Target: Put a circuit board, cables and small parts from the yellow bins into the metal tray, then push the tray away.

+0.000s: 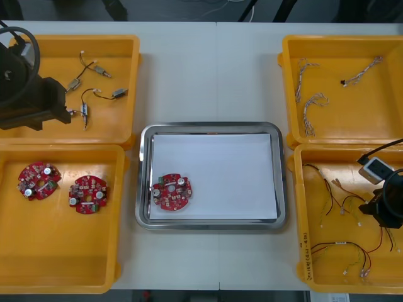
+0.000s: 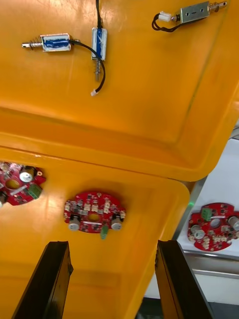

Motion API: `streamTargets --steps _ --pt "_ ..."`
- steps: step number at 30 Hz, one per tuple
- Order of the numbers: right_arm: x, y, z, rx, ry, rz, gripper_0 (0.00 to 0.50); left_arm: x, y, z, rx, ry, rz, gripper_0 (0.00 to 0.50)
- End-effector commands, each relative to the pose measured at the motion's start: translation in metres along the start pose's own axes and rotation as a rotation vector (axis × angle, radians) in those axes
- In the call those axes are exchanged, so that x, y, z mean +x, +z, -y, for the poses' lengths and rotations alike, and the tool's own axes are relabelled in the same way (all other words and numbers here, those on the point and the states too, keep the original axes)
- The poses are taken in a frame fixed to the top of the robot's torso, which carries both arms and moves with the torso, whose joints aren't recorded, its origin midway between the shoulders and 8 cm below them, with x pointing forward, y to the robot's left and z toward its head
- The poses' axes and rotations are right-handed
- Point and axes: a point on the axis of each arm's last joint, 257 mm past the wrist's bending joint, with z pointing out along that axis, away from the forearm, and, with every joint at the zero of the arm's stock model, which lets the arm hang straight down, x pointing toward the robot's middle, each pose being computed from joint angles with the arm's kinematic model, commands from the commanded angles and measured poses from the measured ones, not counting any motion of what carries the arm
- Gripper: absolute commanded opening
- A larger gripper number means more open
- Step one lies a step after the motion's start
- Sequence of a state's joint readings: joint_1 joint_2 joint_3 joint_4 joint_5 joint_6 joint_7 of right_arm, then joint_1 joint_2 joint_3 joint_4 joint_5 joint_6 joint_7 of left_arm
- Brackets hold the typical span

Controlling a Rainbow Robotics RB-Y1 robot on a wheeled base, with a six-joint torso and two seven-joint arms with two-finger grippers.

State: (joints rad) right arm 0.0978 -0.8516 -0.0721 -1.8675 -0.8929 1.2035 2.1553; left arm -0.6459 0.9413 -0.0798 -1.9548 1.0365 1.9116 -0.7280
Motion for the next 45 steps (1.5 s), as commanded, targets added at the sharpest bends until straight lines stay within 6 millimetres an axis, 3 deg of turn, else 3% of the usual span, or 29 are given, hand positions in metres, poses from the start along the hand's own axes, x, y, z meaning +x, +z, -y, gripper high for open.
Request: streamTargets --steps 1,4,9,23,24,27,28,29,38,45 --pt "0.000 0.000 0.017 0.039 -0.066 -0.005 0.500 -0.033 -0.029 -0.028 -0.032 -0.007 0.067 0.500" --pt "0.001 0.003 0.015 0.036 -0.071 -0.007 0.500 -0.046 -0.032 -0.053 -0.050 -0.017 0.067 0.500" --pt "0.003 0.007 0.009 0.026 -0.075 -0.016 0.500 -0.056 -0.033 -0.077 -0.064 -0.010 0.057 0.500" --pt "0.006 0.013 0.005 0.037 -0.086 -0.017 0.500 -0.084 -0.024 -0.121 -0.110 0.050 0.073 0.500" --pt "0.007 0.014 0.005 0.037 -0.087 -0.021 0.472 -0.086 -0.022 -0.123 -0.109 0.053 0.075 0.500" --pt "0.007 0.014 0.005 0.039 -0.086 -0.020 0.315 -0.089 -0.016 -0.125 -0.095 0.073 0.074 0.500" --pt "0.007 0.013 0.006 0.041 -0.085 -0.022 0.067 -0.091 -0.012 -0.125 -0.080 0.097 0.074 0.500" --pt "0.007 0.013 0.006 0.041 -0.085 -0.022 0.009 -0.091 -0.009 -0.122 -0.074 0.110 0.073 0.500" --pt "0.004 0.011 0.011 0.052 -0.080 -0.009 0.000 -0.100 0.011 -0.100 -0.027 0.241 0.100 0.500" --pt "-0.002 -0.007 0.021 0.028 -0.015 0.021 0.000 -0.096 0.022 -0.090 -0.008 0.266 0.085 0.500"
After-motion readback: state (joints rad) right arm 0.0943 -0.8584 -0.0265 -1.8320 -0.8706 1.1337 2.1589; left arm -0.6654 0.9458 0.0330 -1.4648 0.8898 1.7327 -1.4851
